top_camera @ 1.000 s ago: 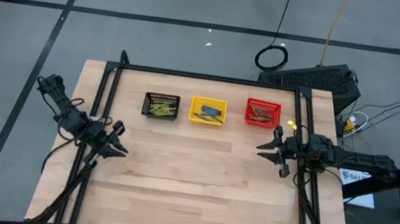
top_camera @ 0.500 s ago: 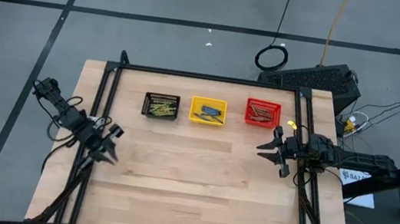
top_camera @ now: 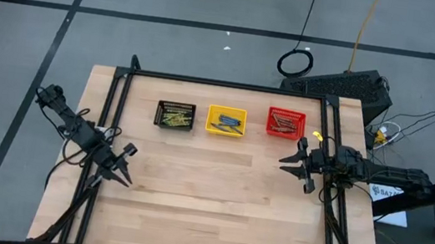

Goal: Sort crayons
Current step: Return to Home Position

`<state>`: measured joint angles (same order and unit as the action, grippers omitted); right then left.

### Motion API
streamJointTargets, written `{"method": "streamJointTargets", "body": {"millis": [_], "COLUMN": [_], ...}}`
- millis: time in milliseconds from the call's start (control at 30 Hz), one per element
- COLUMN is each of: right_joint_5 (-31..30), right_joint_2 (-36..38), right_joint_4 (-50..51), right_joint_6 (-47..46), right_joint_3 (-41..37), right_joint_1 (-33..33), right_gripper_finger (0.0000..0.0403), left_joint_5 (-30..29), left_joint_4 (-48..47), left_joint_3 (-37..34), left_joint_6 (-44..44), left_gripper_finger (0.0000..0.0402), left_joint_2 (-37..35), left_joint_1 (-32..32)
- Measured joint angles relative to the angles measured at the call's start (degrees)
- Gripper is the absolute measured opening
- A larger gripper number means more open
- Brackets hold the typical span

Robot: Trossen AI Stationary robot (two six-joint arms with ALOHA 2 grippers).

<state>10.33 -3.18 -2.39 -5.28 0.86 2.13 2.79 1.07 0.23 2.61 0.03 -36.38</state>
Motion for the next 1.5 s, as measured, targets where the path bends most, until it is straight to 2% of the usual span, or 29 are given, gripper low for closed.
{"method": "streamJointTargets", "body": {"millis": [1500], "right_joint_5": [0.0], "right_joint_2": [0.0], "right_joint_4": [0.0], "right_joint_6": [0.0], "right_joint_3": [0.0], "right_joint_1": [0.0], "right_gripper_finger": [0.0091], "left_joint_5": [-0.3], "left_joint_4": [0.0], "left_joint_3": [0.0], "left_joint_6": [0.8], "left_gripper_finger": [0.0059], "left_joint_2": [0.0], "left_joint_1": [0.0]}}
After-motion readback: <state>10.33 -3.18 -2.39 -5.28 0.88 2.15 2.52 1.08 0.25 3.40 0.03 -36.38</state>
